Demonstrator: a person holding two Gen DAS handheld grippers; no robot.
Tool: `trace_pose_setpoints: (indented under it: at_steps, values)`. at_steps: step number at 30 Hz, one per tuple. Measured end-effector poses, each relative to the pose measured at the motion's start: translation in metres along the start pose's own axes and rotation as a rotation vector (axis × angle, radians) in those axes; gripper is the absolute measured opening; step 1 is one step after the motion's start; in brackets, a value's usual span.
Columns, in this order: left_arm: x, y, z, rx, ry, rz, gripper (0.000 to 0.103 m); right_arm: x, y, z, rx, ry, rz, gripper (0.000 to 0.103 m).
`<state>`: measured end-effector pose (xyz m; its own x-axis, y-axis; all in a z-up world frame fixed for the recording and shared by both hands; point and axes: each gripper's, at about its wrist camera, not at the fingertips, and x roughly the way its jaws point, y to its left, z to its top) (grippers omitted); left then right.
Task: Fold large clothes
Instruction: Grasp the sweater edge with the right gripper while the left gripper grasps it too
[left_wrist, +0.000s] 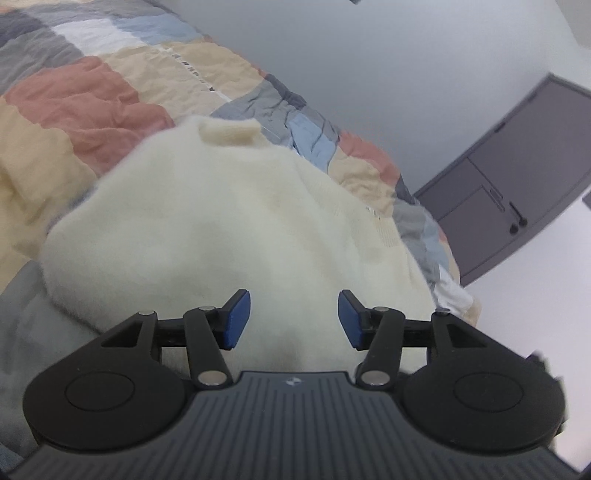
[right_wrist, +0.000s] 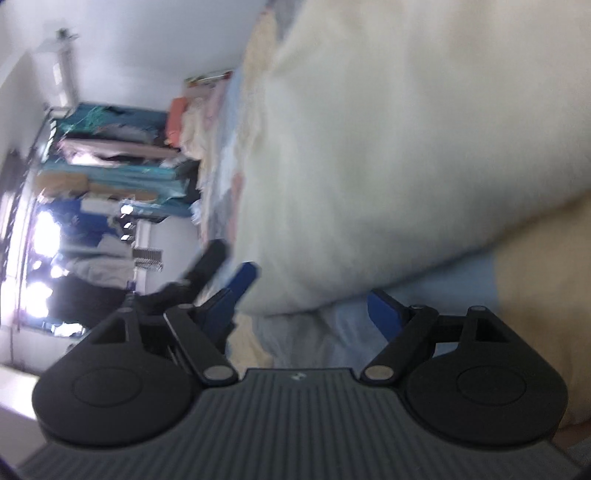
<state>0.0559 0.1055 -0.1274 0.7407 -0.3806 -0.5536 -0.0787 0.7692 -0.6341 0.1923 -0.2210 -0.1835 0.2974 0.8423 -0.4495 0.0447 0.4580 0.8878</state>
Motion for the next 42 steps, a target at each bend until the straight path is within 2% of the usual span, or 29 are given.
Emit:
trace_pose_setpoints:
  at_steps: [4,6,10,13,15,18,24,28,32,34,38,40,42]
  values:
    - [0.005,0.006,0.002,-0.032,0.018,-0.008,0.062,-0.005,-0.01,0.007,0.058,-0.09,-0.06,0.083]
    - [0.01,0.011,0.001,-0.064,0.037,-0.021,0.063,-0.009,-0.018,0.011,0.113,-0.135,-0.053,0.083]
    - [0.019,0.02,-0.001,-0.16,0.094,-0.126,0.076,-0.009,-0.03,0.015,0.209,-0.171,-0.001,0.083]
    - [0.023,0.023,-0.004,-0.21,0.121,-0.194,0.082,-0.012,-0.025,0.015,0.203,-0.198,0.05,0.083]
    - [0.026,0.022,-0.007,-0.226,0.135,-0.218,0.084,-0.014,-0.023,0.018,0.203,-0.214,0.086,0.083]
    - [0.03,0.021,-0.007,-0.224,0.143,-0.213,0.086,-0.019,-0.024,0.021,0.213,-0.236,0.152,0.083]
    - [0.038,0.039,-0.004,-0.391,0.171,-0.341,0.093,-0.019,-0.018,0.029,0.22,-0.267,0.243,0.083]
    - [0.039,0.037,-0.004,-0.417,0.19,-0.398,0.096,-0.018,-0.014,0.035,0.201,-0.274,0.257,0.083]
    - [0.053,0.035,-0.011,-0.465,0.281,-0.471,0.096,-0.02,-0.017,0.039,0.197,-0.28,0.285,0.083]
    - [0.062,0.037,-0.013,-0.483,0.304,-0.466,0.096,-0.021,-0.016,0.041,0.196,-0.283,0.3,0.083]
    - [0.079,0.047,-0.018,-0.523,0.313,-0.377,0.096,-0.024,-0.018,0.043,0.2,-0.292,0.333,0.083]
    - [0.08,0.055,-0.017,-0.56,0.277,-0.354,0.096,-0.024,-0.019,0.044,0.209,-0.295,0.343,0.083]
    - [0.074,0.065,-0.014,-0.618,0.207,-0.328,0.096,-0.024,-0.021,0.044,0.218,-0.295,0.348,0.083]
